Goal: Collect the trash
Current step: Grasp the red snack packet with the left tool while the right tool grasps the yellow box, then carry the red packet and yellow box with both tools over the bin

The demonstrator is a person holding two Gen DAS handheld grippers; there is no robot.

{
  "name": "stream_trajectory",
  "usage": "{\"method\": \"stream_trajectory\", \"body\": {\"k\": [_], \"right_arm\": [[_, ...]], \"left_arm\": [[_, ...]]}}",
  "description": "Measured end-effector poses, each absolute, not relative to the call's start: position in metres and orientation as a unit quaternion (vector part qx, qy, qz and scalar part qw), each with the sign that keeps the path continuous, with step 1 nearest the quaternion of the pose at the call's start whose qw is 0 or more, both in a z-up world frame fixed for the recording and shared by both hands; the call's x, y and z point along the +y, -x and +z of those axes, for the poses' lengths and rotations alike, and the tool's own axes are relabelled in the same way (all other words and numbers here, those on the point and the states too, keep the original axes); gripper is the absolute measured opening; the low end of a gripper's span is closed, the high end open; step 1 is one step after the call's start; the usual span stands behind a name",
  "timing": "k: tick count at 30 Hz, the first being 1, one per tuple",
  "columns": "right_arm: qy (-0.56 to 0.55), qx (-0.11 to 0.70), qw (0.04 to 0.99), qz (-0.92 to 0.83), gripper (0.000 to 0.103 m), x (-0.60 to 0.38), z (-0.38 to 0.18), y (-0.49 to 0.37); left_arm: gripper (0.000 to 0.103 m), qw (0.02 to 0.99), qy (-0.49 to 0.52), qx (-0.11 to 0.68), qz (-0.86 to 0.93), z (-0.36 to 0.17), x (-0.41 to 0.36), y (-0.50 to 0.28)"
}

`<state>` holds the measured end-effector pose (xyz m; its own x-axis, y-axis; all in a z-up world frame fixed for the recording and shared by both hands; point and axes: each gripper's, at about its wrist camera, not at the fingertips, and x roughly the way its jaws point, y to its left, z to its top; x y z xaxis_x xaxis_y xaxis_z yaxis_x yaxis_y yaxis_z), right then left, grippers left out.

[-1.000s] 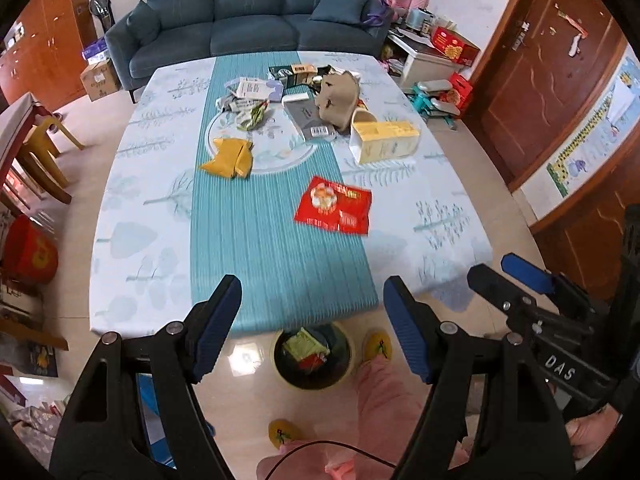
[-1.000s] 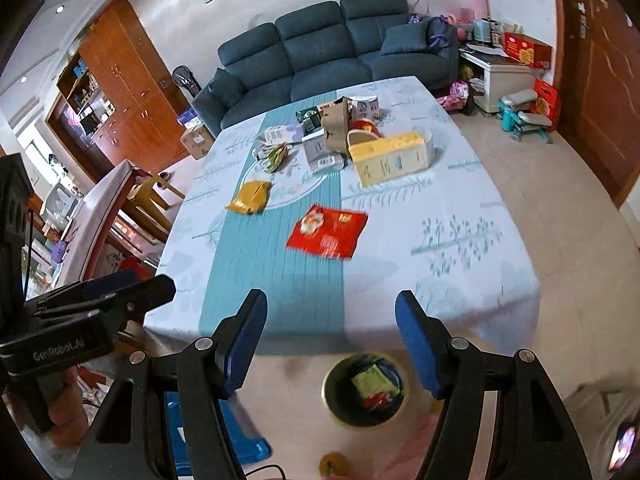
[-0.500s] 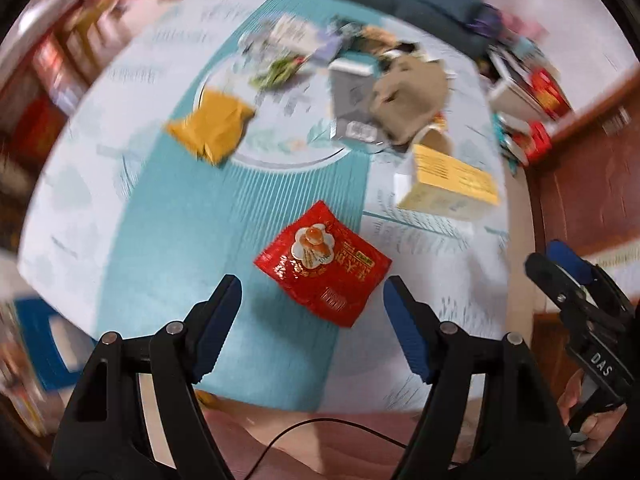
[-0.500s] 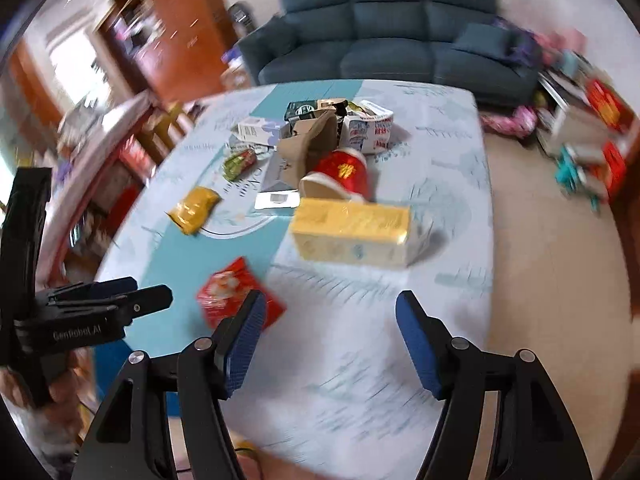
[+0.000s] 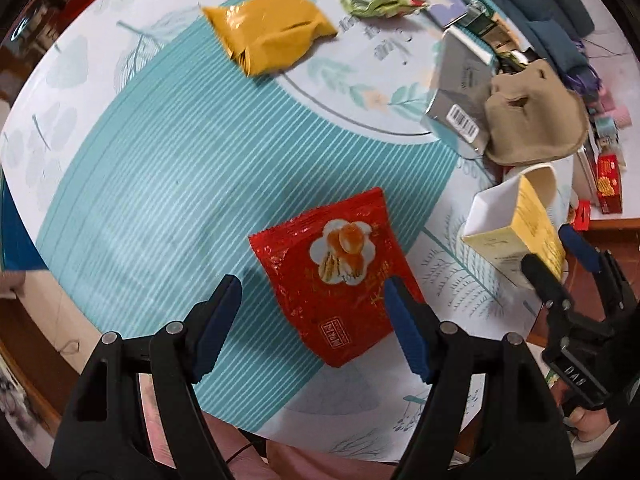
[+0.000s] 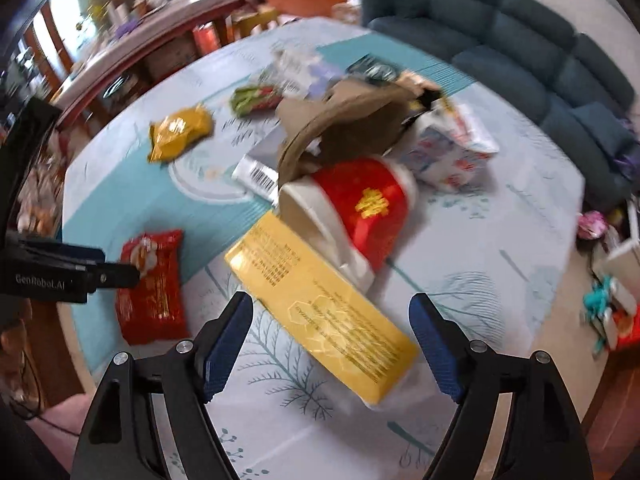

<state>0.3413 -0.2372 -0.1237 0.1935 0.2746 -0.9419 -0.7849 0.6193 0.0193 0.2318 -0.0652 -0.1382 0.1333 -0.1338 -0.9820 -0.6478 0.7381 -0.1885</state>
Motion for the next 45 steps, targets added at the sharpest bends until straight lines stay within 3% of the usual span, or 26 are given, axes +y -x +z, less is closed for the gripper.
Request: {"method": "stream_trajectory", "body": {"k": [3, 4, 6, 8, 18, 20, 22, 25, 29, 45], "right_arm": [[0.250, 0.527, 0.719, 0.377, 0.079, -0.237, -0.130, -0.336], [0.251, 0.530, 0.715, 0.380, 0.074, -0.237, -0.132, -0.335], [0.246, 0.540, 0.707, 0.383, 0.054, -0.238, -0.136, -0.332], [0.241, 0.548, 0.702, 0.385, 0.050, -0.239, -0.137, -0.329], [0.238, 0.551, 0.702, 0.384, 0.048, -0.245, -0.132, -0.302], [0.232, 0.553, 0.704, 0.379, 0.048, -0.246, -0.132, -0.298], [0.218, 0.558, 0.706, 0.377, 0.047, -0.246, -0.132, -0.295], [0.198, 0.563, 0.711, 0.372, 0.047, -0.249, -0.131, -0.289], [0.184, 0.561, 0.720, 0.365, 0.045, -0.249, -0.127, -0.284], [0.076, 0.558, 0.755, 0.335, 0.045, -0.239, -0.076, -0.220]], "left_arm": [[0.071, 0.673, 0.317, 0.640, 0.193, -0.147, -0.068, -0.233], [0.071, 0.669, 0.318, 0.643, 0.195, -0.150, -0.070, -0.234], [0.071, 0.664, 0.316, 0.647, 0.200, -0.153, -0.075, -0.237], [0.072, 0.664, 0.309, 0.649, 0.205, -0.154, -0.082, -0.244], [0.081, 0.639, 0.277, 0.673, 0.249, -0.164, -0.103, -0.273], [0.068, 0.645, 0.267, 0.672, 0.249, -0.161, -0.107, -0.275], [0.022, 0.662, 0.249, 0.665, 0.239, -0.151, -0.111, -0.274], [0.005, 0.668, 0.254, 0.669, 0.203, -0.146, -0.113, -0.270], [0.000, 0.683, 0.249, 0.662, 0.179, -0.139, -0.112, -0.259], [0.000, 0.763, 0.226, 0.600, 0.077, -0.057, -0.044, -0.175]]}}
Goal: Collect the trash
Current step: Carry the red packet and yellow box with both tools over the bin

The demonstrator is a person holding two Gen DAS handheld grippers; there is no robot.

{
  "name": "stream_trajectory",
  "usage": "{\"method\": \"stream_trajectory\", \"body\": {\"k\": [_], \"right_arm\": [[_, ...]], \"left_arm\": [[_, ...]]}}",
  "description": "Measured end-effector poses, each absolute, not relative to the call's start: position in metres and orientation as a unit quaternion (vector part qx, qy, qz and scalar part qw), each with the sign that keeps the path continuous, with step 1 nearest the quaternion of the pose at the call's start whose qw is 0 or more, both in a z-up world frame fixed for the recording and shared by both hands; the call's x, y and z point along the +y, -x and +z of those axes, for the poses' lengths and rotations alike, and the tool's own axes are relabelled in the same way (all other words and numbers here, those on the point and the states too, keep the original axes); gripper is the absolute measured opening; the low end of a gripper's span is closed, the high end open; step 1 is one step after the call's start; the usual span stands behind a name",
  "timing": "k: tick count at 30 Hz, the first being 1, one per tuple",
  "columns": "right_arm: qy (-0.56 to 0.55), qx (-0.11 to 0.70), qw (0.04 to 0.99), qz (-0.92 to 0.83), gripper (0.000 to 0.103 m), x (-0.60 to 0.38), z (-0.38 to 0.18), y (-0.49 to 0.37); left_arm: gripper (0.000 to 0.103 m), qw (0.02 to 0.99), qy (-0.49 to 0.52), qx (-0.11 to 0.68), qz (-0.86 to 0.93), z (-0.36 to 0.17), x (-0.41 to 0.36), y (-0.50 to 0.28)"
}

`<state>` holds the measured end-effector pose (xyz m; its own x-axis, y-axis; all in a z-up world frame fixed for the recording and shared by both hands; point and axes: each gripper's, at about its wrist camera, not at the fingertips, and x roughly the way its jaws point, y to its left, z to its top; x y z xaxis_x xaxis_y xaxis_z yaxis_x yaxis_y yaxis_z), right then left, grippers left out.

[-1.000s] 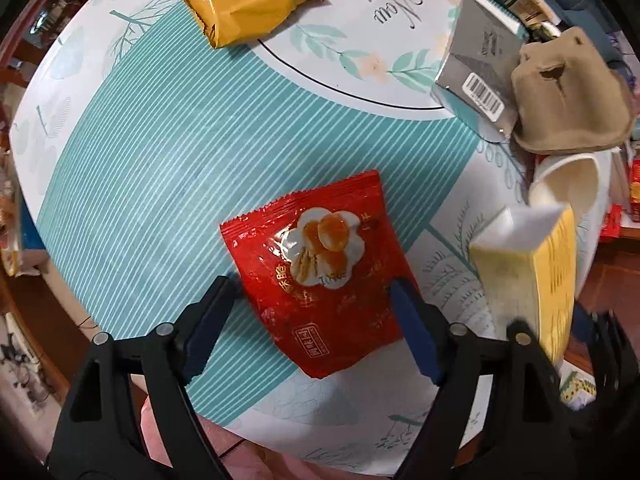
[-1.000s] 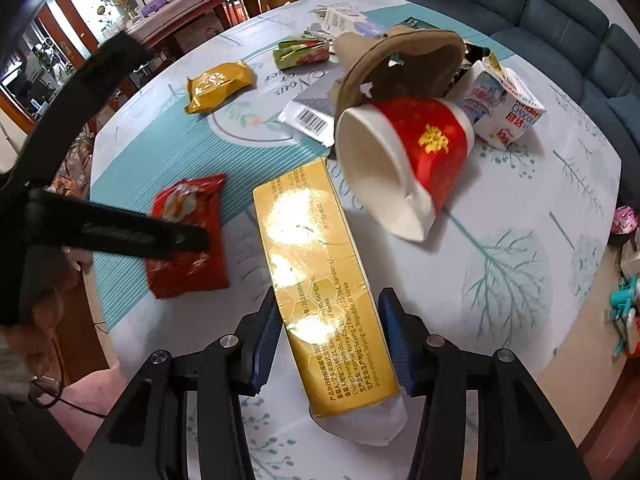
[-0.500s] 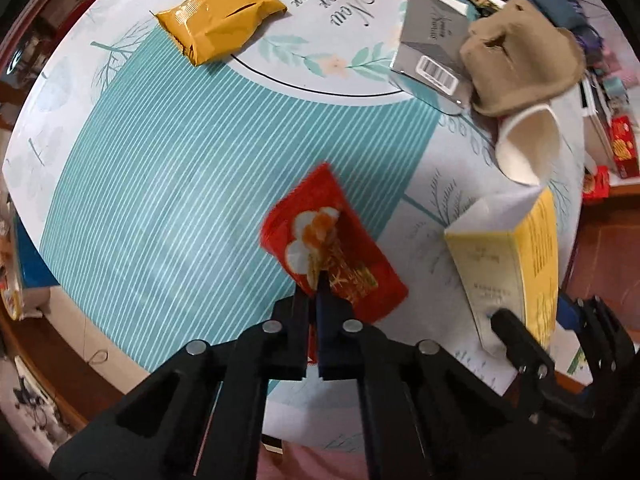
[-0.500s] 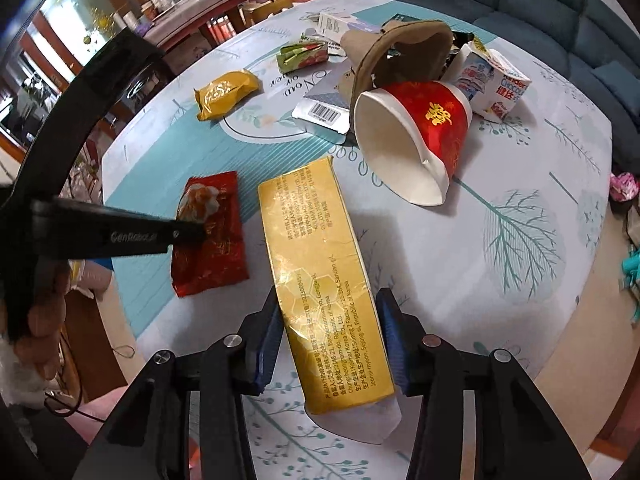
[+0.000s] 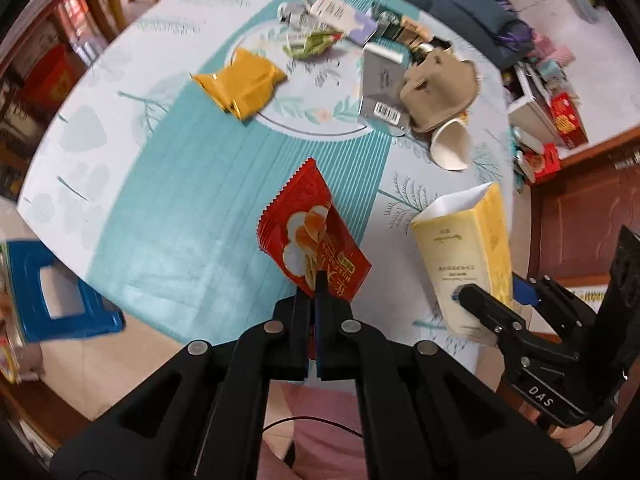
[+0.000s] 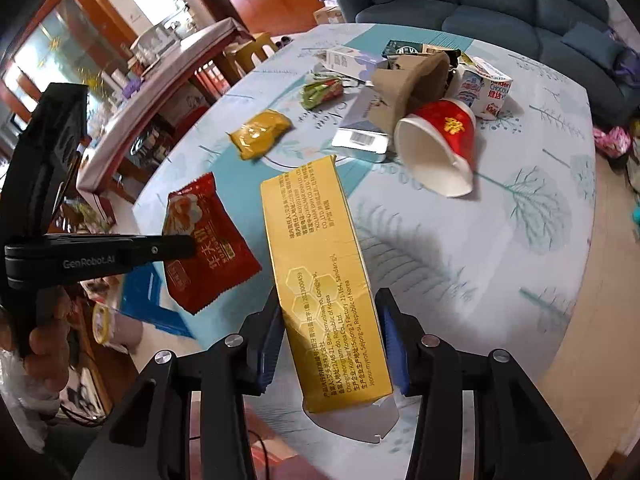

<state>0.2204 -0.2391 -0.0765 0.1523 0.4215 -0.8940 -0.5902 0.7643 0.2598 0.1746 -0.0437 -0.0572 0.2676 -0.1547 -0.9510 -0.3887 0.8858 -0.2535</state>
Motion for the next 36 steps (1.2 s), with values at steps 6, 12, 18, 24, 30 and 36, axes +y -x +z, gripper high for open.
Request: {"method": "stream_trajectory", "body": {"k": [6, 12, 18, 24, 30, 36], "right_arm": [[0.036, 0.550, 0.783, 0.288, 0.045, -0.217, -0.062, -0.162], [-0.021, 0.550, 0.803, 0.228, 0.044, -0.191, -0.059, -0.090], [-0.064, 0.566, 0.804, 0.171, 0.044, -0.170, -0.079, -0.017], [-0.067, 0.598, 0.786, 0.140, 0.045, -0.161, -0.105, 0.042], [-0.079, 0.637, 0.758, 0.116, 0.045, -0.172, -0.150, 0.068], [-0.099, 0.683, 0.720, 0.073, 0.045, -0.190, -0.240, 0.083]], "left_arm": [[0.000, 0.797, 0.168, 0.580, 0.019, -0.033, -0.009, -0.124], [0.000, 0.820, 0.112, 0.561, -0.038, -0.015, 0.018, -0.076], [0.000, 0.818, 0.078, 0.562, -0.089, -0.020, 0.033, -0.020], [0.000, 0.797, 0.063, 0.588, -0.120, -0.051, 0.030, 0.020], [0.000, 0.771, 0.063, 0.622, -0.121, -0.099, 0.020, 0.044], [0.000, 0.754, 0.052, 0.646, -0.105, -0.174, 0.002, 0.057]]}}
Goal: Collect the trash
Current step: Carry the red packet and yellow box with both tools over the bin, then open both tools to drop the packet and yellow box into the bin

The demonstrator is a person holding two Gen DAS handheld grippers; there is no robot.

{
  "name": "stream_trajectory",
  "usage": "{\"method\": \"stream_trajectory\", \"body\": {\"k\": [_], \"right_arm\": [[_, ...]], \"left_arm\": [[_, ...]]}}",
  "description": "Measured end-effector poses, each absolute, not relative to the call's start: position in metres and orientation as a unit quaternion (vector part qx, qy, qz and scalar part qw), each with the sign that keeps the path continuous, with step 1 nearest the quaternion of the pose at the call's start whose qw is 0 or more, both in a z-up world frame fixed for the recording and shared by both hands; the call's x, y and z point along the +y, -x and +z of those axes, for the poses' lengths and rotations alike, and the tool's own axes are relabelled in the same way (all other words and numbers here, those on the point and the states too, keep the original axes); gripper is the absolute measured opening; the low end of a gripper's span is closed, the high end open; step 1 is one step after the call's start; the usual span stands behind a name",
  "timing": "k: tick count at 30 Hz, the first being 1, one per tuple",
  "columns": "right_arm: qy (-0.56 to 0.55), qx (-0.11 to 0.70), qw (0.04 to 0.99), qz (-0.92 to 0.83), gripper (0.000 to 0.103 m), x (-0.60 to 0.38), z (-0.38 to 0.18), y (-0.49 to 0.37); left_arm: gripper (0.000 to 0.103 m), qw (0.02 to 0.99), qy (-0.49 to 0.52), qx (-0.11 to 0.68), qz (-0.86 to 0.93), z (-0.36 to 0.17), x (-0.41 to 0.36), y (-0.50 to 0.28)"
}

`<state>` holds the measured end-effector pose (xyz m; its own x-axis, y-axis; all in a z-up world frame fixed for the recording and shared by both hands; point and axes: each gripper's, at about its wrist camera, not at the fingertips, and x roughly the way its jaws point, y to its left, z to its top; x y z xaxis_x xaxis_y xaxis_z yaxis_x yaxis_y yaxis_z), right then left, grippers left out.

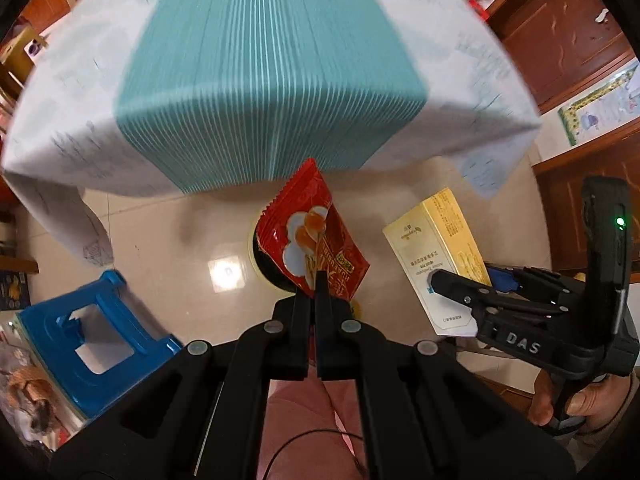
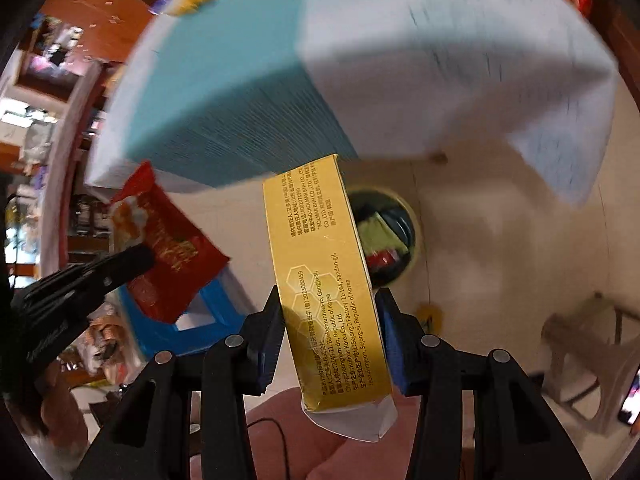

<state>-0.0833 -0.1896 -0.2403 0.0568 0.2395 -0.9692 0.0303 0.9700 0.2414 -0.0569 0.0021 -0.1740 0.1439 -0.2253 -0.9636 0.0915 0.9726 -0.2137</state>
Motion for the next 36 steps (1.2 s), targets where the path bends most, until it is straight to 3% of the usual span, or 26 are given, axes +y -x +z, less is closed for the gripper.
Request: {"method": "stream_trajectory", "body": {"k": [10, 19, 20, 21, 25, 36], "right_arm": [[-0.131, 0.726, 0.675, 0.025, 0.045, -0.205, -0.416, 0.077], [-0.154, 0.730, 0.665, 0.016, 0.050, -0.214, -0.514, 0.061], [-0.162, 0.730, 0.664, 0.013, 0.059, -0.217, -0.522, 0.062], [-0.167, 0.730, 0.663, 0.013, 0.070, -0.226, -0.527, 0.058], [-0.179, 0.718, 0.673, 0.016, 0.075, -0.229, -0.535, 0.062], [-0.173, 0.698, 0.694, 0.022, 0.080, -0.218, -0.506, 0.033]], "left_arm": [[0.000, 0.740, 0.043, 0.668, -0.063, -0.341, -0.026, 0.043], [0.001, 0.747, 0.007, 0.664, -0.043, -0.438, -0.048, 0.026], [0.004, 0.745, 0.004, 0.666, -0.039, -0.444, -0.049, 0.024], [0.013, 0.743, 0.001, 0.668, -0.036, -0.449, -0.049, 0.023], [0.065, 0.755, 0.011, 0.656, -0.018, -0.454, -0.046, 0.018], [0.068, 0.771, 0.010, 0.636, -0.005, -0.424, -0.030, 0.020]]}}
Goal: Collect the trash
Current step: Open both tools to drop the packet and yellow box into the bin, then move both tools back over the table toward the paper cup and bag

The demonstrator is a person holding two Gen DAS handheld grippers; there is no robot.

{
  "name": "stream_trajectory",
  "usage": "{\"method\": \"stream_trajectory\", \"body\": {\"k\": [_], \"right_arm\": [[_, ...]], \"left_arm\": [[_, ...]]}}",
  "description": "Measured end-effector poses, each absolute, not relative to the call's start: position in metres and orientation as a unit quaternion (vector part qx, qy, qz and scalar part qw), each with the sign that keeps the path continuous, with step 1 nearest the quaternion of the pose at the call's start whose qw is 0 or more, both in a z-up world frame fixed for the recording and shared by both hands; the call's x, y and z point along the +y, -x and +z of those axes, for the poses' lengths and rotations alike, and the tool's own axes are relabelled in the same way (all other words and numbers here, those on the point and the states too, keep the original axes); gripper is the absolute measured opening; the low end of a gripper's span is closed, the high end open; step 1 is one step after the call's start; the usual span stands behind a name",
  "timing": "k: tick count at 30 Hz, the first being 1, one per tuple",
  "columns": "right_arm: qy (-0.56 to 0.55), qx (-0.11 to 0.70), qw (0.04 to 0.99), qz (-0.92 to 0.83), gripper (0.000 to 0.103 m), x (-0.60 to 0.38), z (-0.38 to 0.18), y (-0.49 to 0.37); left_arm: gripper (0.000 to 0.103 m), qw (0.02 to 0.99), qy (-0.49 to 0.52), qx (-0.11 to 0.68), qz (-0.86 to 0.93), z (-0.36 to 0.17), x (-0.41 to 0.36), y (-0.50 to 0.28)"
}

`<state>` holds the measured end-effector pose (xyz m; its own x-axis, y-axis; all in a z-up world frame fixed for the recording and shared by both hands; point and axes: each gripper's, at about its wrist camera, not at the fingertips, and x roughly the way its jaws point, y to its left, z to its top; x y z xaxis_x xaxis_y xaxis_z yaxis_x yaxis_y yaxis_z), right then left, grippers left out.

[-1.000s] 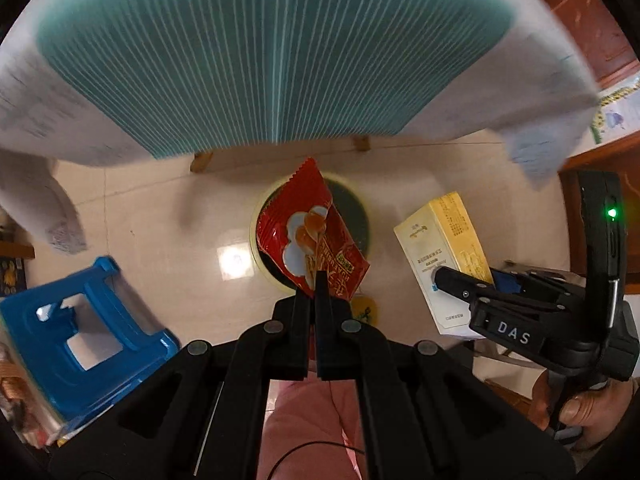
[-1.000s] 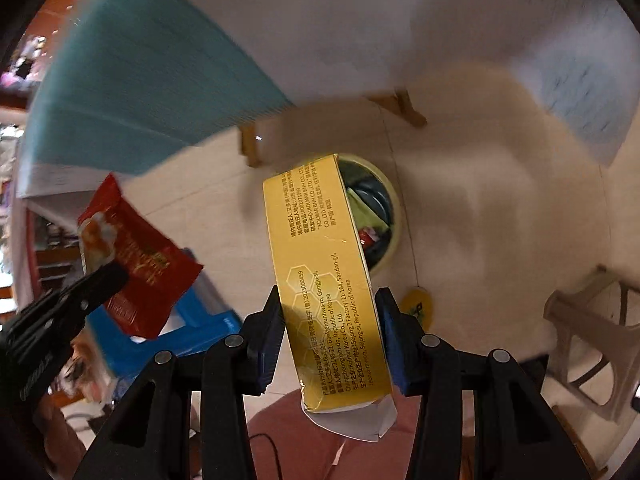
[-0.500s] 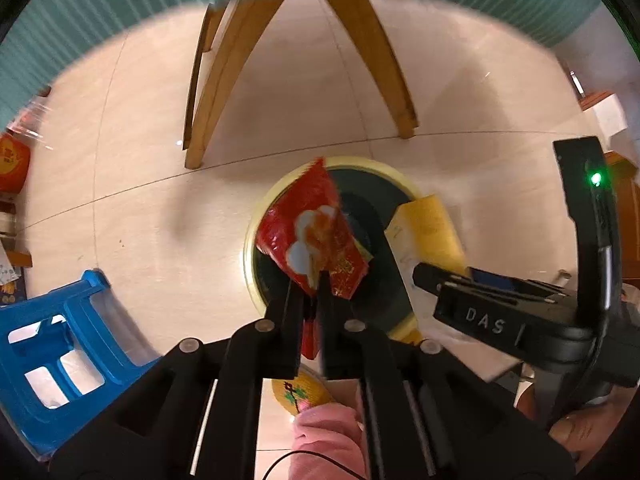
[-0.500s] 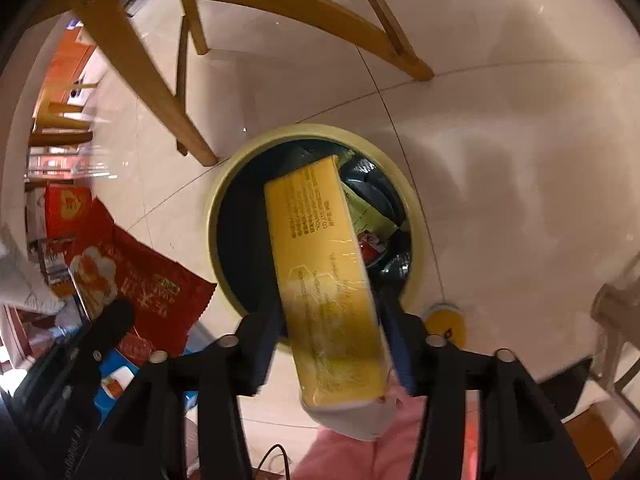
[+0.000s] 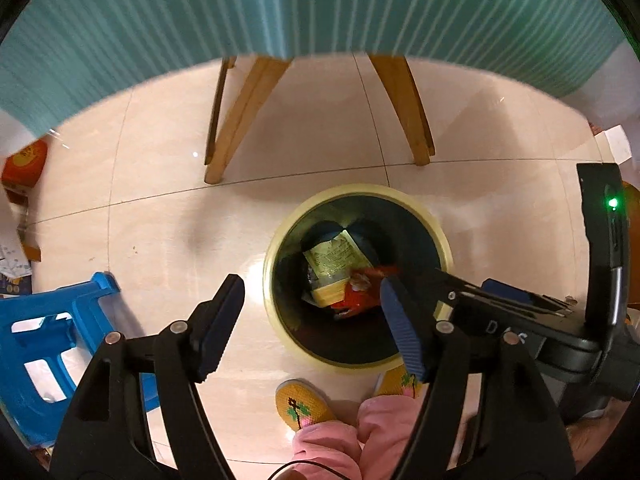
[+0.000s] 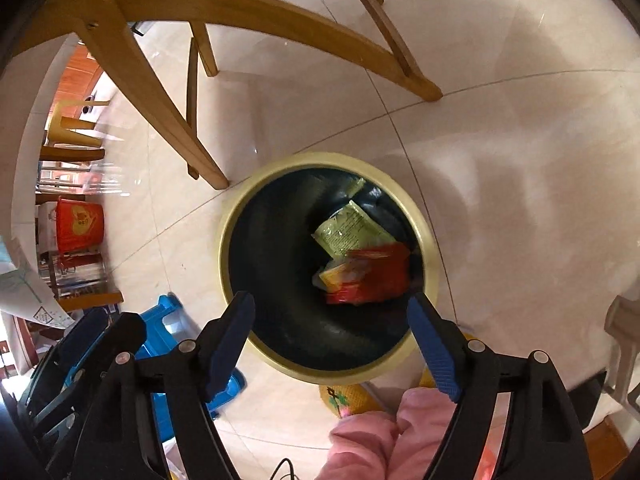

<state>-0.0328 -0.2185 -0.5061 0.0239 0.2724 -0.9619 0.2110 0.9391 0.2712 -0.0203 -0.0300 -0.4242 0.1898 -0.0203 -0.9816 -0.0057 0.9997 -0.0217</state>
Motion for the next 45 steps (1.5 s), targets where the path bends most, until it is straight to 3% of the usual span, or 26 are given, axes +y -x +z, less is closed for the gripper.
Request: {"method": "stream_trajectory", "body": {"k": [9, 20, 24, 32, 37, 45], "right_arm": [[-0.162, 0.683, 0.711, 0.032, 0.080, -0.219, -0.431, 0.046], [-0.149, 0.663, 0.730, 0.072, 0.080, -0.206, -0.273, 0.074], [-0.134, 0.639, 0.752, 0.091, 0.080, -0.196, -0.202, 0.079], [-0.103, 0.557, 0.818, 0.102, 0.080, -0.182, -0.059, 0.079], [-0.085, 0.501, 0.857, 0.089, 0.080, -0.181, 0.004, 0.067], [-0.046, 0.429, 0.899, 0.068, 0.080, -0.181, 0.073, 0.028]], "left_arm": [[0.068, 0.783, 0.009, 0.622, 0.003, -0.346, -0.013, 0.045], [0.067, 0.810, 0.015, 0.586, -0.007, -0.184, 0.006, 0.063], [0.061, 0.813, 0.042, 0.580, -0.020, -0.131, 0.017, 0.063], [0.061, 0.837, 0.057, 0.543, -0.048, -0.024, 0.030, 0.051], [0.061, 0.862, 0.053, 0.499, -0.071, 0.042, 0.029, 0.039], [0.061, 0.880, 0.032, 0.466, -0.090, 0.099, 0.016, -0.005]]}}
